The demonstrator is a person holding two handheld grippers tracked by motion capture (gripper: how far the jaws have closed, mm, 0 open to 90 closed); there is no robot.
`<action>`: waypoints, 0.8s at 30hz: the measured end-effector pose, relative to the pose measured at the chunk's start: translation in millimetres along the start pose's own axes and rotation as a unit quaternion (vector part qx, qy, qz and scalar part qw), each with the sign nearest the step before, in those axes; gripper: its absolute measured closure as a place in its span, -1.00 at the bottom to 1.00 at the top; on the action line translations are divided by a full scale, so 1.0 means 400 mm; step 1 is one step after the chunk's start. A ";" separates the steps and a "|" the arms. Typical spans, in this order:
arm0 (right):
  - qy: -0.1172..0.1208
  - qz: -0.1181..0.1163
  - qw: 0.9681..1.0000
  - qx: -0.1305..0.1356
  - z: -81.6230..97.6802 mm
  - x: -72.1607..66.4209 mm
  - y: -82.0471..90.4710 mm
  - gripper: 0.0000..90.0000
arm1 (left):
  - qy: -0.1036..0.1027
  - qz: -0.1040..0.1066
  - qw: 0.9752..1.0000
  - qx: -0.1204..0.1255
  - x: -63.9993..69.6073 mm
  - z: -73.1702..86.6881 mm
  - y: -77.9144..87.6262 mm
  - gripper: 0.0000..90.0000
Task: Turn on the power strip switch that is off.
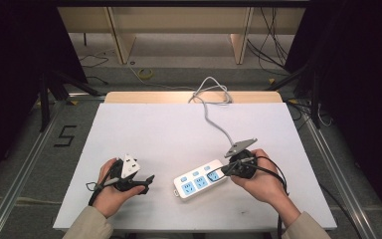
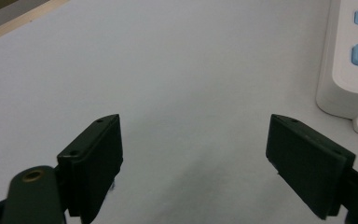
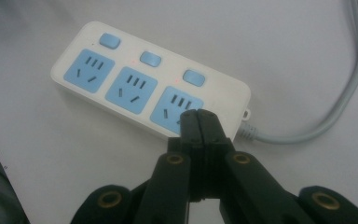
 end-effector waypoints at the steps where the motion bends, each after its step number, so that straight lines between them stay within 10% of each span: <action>1: 0.000 -0.001 1.000 -0.002 -0.002 -0.002 0.000 1.00 | 0.000 0.000 1.000 0.000 0.000 0.000 0.000 -0.59; 24: 0.020 -0.014 1.000 -0.006 -0.043 -0.035 -0.014 1.00 | -0.001 0.001 1.000 -0.001 0.003 0.000 -0.002 -0.59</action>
Point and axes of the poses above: each handheld gripper's, and its own axes: y roughly backward along the jaws, z roughly out of its underside, x roughly to its right, the point moved 4 cm from there along -y, roughly forward along the jaws, and after that the axes turned 13 degrees about z, right-handed, at the moved point
